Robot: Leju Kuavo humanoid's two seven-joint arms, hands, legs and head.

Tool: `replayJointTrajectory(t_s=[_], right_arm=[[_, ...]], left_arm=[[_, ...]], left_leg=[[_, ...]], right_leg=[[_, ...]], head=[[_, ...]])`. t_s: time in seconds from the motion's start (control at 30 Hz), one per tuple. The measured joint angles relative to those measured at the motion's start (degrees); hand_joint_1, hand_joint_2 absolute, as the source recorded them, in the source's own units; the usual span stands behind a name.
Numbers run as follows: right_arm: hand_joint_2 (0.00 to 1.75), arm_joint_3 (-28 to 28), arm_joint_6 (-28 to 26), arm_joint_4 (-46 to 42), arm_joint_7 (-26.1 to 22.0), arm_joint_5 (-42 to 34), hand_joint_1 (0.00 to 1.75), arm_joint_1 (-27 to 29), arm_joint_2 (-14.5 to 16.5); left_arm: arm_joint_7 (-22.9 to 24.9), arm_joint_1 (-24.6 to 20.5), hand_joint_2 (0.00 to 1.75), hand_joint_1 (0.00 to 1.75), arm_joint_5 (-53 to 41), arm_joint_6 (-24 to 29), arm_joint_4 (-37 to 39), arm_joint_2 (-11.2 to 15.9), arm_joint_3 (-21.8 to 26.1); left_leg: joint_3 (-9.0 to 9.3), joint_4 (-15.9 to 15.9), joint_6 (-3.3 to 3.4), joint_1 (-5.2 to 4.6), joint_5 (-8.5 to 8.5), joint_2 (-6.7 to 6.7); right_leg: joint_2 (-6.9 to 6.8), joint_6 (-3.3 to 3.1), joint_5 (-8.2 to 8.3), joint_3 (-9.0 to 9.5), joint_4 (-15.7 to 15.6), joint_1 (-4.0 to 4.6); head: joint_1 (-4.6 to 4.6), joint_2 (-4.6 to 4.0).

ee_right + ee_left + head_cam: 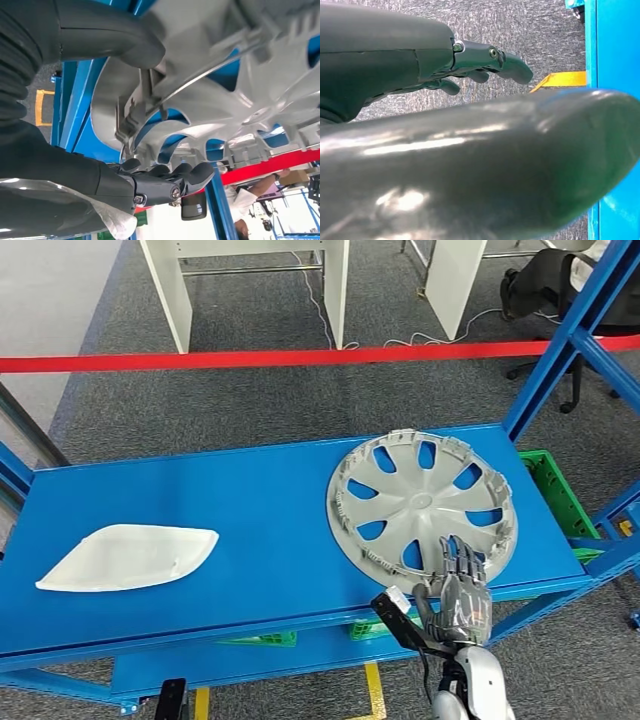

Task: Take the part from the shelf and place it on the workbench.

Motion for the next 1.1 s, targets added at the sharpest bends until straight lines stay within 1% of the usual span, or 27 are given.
replayJointTrajectory(t_s=[0.03, 0.07, 0.1, 0.13, 0.2, 0.27, 0.3, 0.33, 0.4, 0.43, 0.47, 0.5, 0.57, 0.6, 0.63, 0.67, 0.73, 0.77, 0.8, 0.83, 0.9, 0.93, 0.97, 1.0, 1.03, 1.07, 1.1], right_arm=[[1.75, -0.04, 0.03, -0.01, -0.01, -0.01, 0.0, -0.04, -0.05], [1.75, -0.07, 0.05, -0.01, -0.01, -0.04, 0.0, -0.1, -0.09], [1.75, -0.08, 0.09, -0.03, -0.03, -0.12, 0.0, -0.16, -0.1], [1.75, -0.08, 0.15, -0.07, -0.09, -0.23, 0.0, -0.18, -0.11], [1.75, -0.07, 0.56, -0.13, -0.19, -0.68, 0.0, -0.21, -0.13], [1.75, -0.06, 1.55, -0.15, -0.21, -1.38, 0.02, -0.39, -0.14], [1.75, -0.06, 2.31, -0.15, -0.2, -1.85, 0.39, -0.54, -0.17], [1.75, -0.06, 3.19, -0.14, -0.18, -2.42, 0.82, -0.68, -0.26], [1.75, -0.06, 5.2, -0.07, -0.18, -3.75, 1.68, -0.93, -0.69], [1.75, -0.06, 6.07, -0.04, -0.19, -4.35, 1.75, -1.06, -0.96], [1.75, -0.06, 6.93, -0.02, -0.2, -4.9, 1.75, -1.18, -1.26], [1.75, -0.06, 7.7, 0.02, -0.19, -5.37, 1.75, -1.32, -1.54], [1.75, -0.03, 9.72, 0.22, -0.11, -6.45, 1.75, -1.8, -2.22], [1.75, 0.0, 11.01, 0.4, -0.02, -7.09, 1.75, -2.21, -2.68], [1.75, 0.04, 12.47, 0.66, 0.07, -7.8, 1.75, -2.74, -3.2], [1.75, 0.11, 13.89, 0.98, 0.11, -8.5, 1.75, -3.28, -3.77], [1.75, 0.24, 16.42, 1.85, -0.13, -10.07, 1.75, -4.43, -4.96], [1.75, 0.28, 17.66, 2.4, -0.47, -11.07, 1.75, -5.04, -5.69], [1.75, 0.33, 19.04, 3.01, -0.95, -12.2, 1.75, -5.76, -6.45], [1.75, 0.42, 20.43, 3.71, -1.49, -13.38, 1.75, -6.54, -7.33], [1.75, 0.64, 22.8, 5.47, -2.55, -15.58, 1.75, -8.24, -9.0], [1.75, 0.75, 23.61, 6.53, -3.09, -16.61, 1.75, -9.08, -9.73], [1.75, 0.84, 24.31, 7.62, -3.64, -17.56, 1.75, -9.95, -10.35], [1.75, 0.98, 24.97, 8.74, -4.18, -18.38, 1.75, -10.84, -10.87], [1.75, 1.17, 25.65, 9.8, -4.7, -19.17, 1.75, -11.75, -11.32], [1.75, 1.37, 26.39, 10.74, -5.13, -19.84, 1.75, -12.72, -11.74], [1.75, 1.58, 27.1, 11.6, -5.46, -20.47, 1.75, -13.71, -12.07]], left_arm=[[0.0, 0.0, 0.0, 0.0, -0.01, 0.0, -0.01, -0.03, 0.01], [0.0, -0.01, 0.0, 0.0, -0.02, 0.0, -0.01, -0.05, 0.02], [0.0, -0.03, 0.0, 0.0, -0.05, 0.01, -0.02, -0.07, 0.04], [0.0, -0.03, 0.0, 0.0, -0.11, 0.02, -0.02, -0.07, 0.07], [0.0, -0.05, 0.0, 0.0, -0.27, 0.05, -0.03, -0.07, 0.22], [0.0, -0.09, 0.0, 0.0, -0.52, 0.06, -0.06, -0.09, 0.43], [0.0, -0.12, 0.0, 0.0, -0.66, 0.05, -0.08, -0.09, 0.53], [0.0, -0.12, 0.0, 0.0, -0.81, 0.04, -0.1, -0.09, 0.65], [0.0, -0.03, 0.0, 0.0, -1.13, 0.0, -0.12, -0.07, 0.98], [0.01, 0.05, 0.0, 0.0, -1.28, -0.03, -0.13, -0.05, 1.16], [0.01, 0.12, 0.0, 0.0, -1.42, -0.07, -0.13, -0.03, 1.32], [0.02, 0.16, 0.0, 0.0, -1.55, -0.09, -0.14, 0.0, 1.48], [0.02, 0.14, 0.0, 0.0, -1.82, -0.13, -0.21, 0.04, 1.83], [0.02, 0.06, 0.0, 0.0, -1.99, -0.15, -0.26, 0.06, 2.04], [0.03, -0.02, 0.0, 0.0, -2.2, -0.19, -0.3, 0.07, 2.24], [0.06, -0.09, 0.0, 0.0, -2.38, -0.24, -0.33, 0.09, 2.44], [0.13, -0.14, 0.0, 0.0, -2.7, -0.34, -0.37, 0.11, 2.74], [0.16, -0.17, 0.0, 0.0, -2.86, -0.38, -0.38, 0.12, 2.89], [0.17, -0.23, 0.0, 0.0, -3.02, -0.41, -0.4, 0.13, 3.03], [0.19, -0.31, 0.0, 0.0, -3.18, -0.43, -0.42, 0.13, 3.15], [0.2, -0.4, 0.0, 0.0, -3.46, -0.45, -0.43, 0.16, 3.4], [0.21, -0.4, 0.0, 0.0, -3.57, -0.45, -0.43, 0.18, 3.54], [0.21, -0.37, 0.0, 0.0, -3.68, -0.44, -0.43, 0.2, 3.71], [0.22, -0.37, 0.0, 0.0, -3.75, -0.44, -0.43, 0.21, 3.9], [0.21, -0.41, 0.0, 0.0, -3.8, -0.42, -0.43, 0.21, 4.04], [0.21, -0.54, 0.0, 0.0, -3.84, -0.37, -0.43, 0.13, 4.14], [0.19, -0.79, 0.0, 0.0, -3.86, -0.29, -0.44, 0.04, 4.21]], left_leg=[[0.06, 0.08, -0.13, 0.0, -0.08, -0.03], [0.03, 0.26, -0.37, -0.11, -0.22, -0.05], [-0.05, 0.46, -0.66, -0.23, -0.32, -0.07], [-0.16, 0.64, -0.95, -0.36, -0.36, -0.09], [-0.25, 0.78, -1.46, -0.38, -0.28, -0.11], [-0.46, 1.7, -2.02, -0.23, -1.09, -0.1], [-1.12, 3.47, -2.3, -0.17, -2.28, -0.1], [-2.35, 6.42, -2.55, -0.09, -3.96, -0.09], [-5.61, 13.87, -2.81, -0.01, -7.23, -0.09], [-6.74, 16.45, -2.83, 0.01, -7.89, -0.09], [-7.01, 17.12, -2.78, 0.02, -7.45, -0.09], [-6.23, 15.6, -2.67, 0.02, -6.0, -0.09], [-2.61, 8.22, -2.39, 0.04, -2.17, -0.09], [-0.85, 4.62, -2.24, 0.04, -1.16, -0.1], [0.26, 2.29, -2.08, 0.03, -0.81, -0.1], [0.69, 1.3, -1.91, 0.0, -1.04, -0.1], [0.88, 0.88, -1.3, 0.09, -0.99, 0.0], [0.97, 0.72, -0.95, 0.19, -0.84, 0.13], [1.01, 0.56, -0.53, 0.3, -0.66, 0.29], [0.94, 0.46, -0.19, 0.37, -0.48, 0.49], [0.59, 0.47, 0.25, 0.3, -0.29, 0.74], [0.47, 0.48, 0.35, 0.25, -0.2, 0.82], [0.45, 0.49, 0.41, 0.21, -0.13, 0.86], [0.53, 0.5, 0.43, 0.18, -0.07, 0.88], [0.7, 0.51, 0.42, 0.14, -0.04, 0.89], [0.87, 0.52, 0.35, 0.16, -0.01, 0.9], [0.98, 0.57, 0.16, 0.11, -0.02, 0.86]], right_leg=[[-0.08, 0.0, 2.07, 2.06, -4.08, -0.07], [-0.14, -0.05, 3.48, 4.17, -8.07, -0.06], [-0.14, -0.24, 4.28, 5.7, -10.93, -0.07], [-0.11, -0.44, 4.45, 6.54, -12.46, -0.03], [0.02, -1.04, 4.27, 6.73, -12.71, 0.07], [-0.06, -1.67, 4.4, 6.94, -12.87, -0.03], [-0.16, -2.01, 4.46, 7.06, -12.98, -0.12], [-0.25, -2.25, 4.48, 7.15, -13.03, -0.17], [-0.33, -2.49, 4.47, 7.16, -13.02, -0.13], [-0.31, -2.5, 4.48, 7.19, -13.02, -0.11], [-0.28, -2.5, 4.48, 7.25, -13.01, -0.1], [-0.23, -2.5, 4.47, 7.36, -13.01, -0.1], [-0.12, -2.38, 4.42, 7.63, -12.98, 0.0], [0.02, -2.2, 4.36, 7.66, -12.92, 0.15], [0.16, -1.92, 4.37, 7.63, -12.92, 0.28], [0.31, -1.6, 4.41, 7.57, -13.0, 0.42], [0.48, -0.92, 4.5, 7.45, -13.26, 0.44], [0.46, -0.63, 4.07, 7.3, -12.91, 0.43], [0.41, -0.37, 2.98, 6.75, -11.64, 0.42], [0.36, -0.16, 1.22, 5.73, -9.13, 0.41], [0.31, 0.09, -3.01, 2.51, -1.8, 0.43], [0.31, 0.14, -4.21, 1.37, 1.11, 0.44], [0.31, 0.09, -4.27, 1.18, 2.18, 0.48], [0.31, -0.05, -3.2, 2.17, 0.98, 0.54], [0.3, -0.35, -1.33, 4.23, -2.3, 0.7], [0.21, -0.9, 0.57, 6.77, -6.65, 0.99], [0.05, -1.42, 1.88, 8.85, -10.6, 1.27]], head=[[0.02, 0.0], [0.03, 0.0], [-0.02, 0.0], [-0.07, 0.0], [-0.18, 0.0], [-0.25, 0.0], [-0.34, 0.0], [-0.44, 0.0], [-0.54, 0.0], [-0.54, 0.0], [-0.55, 0.0], [-0.54, 0.0], [-0.53, 0.0], [-0.53, 0.0], [-0.47, 0.0], [-0.45, 0.0], [-0.39, 0.0], [-0.38, 0.0], [-0.28, 0.0], [-0.21, 0.0], [-0.12, 0.0], [-0.14, 0.0], [-0.13, 0.0], [-0.13, 0.0], [-0.12, 0.0], [-0.13, 0.0], [-0.13, 0.0]])
